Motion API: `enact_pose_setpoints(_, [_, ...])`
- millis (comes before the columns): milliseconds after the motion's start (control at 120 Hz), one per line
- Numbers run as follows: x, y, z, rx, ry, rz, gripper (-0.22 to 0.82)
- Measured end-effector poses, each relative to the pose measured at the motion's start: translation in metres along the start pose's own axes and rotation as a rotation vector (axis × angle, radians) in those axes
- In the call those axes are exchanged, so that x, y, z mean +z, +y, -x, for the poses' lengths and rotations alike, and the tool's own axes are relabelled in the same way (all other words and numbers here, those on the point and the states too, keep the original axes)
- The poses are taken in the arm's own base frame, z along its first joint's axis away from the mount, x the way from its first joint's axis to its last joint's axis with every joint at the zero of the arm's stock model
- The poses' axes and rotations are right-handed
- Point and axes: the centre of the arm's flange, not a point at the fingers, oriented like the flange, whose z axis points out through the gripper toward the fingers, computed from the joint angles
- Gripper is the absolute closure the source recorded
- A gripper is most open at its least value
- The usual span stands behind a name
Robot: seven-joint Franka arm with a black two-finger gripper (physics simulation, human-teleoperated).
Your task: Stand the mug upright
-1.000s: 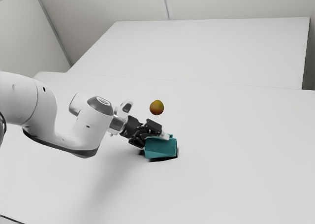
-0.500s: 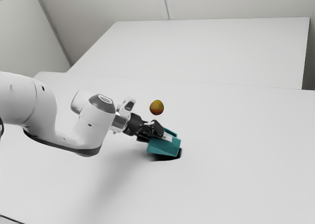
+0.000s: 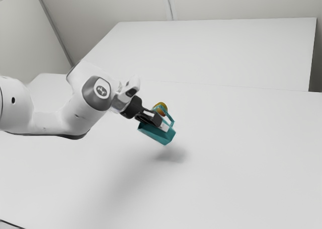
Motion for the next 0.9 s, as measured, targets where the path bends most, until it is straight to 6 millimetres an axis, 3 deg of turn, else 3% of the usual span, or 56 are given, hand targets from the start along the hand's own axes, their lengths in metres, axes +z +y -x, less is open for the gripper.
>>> enact_pose_setpoints(142, [-0.041, -0.039, 0.004, 0.059, -0.084, -0.174, 0.77])
enact_pose_setpoints(325, [-0.061, -0.056, 0.006, 0.153, -0.24, -0.365, 0.78])
enact_pose_setpoints(608, [-0.017, -0.055, 0.004, 0.199, -0.44, -0.504, 0.78])
enact_pose_setpoints(900, [0.009, -0.054, 0.002, 0.157, -0.451, -0.545, 0.78])
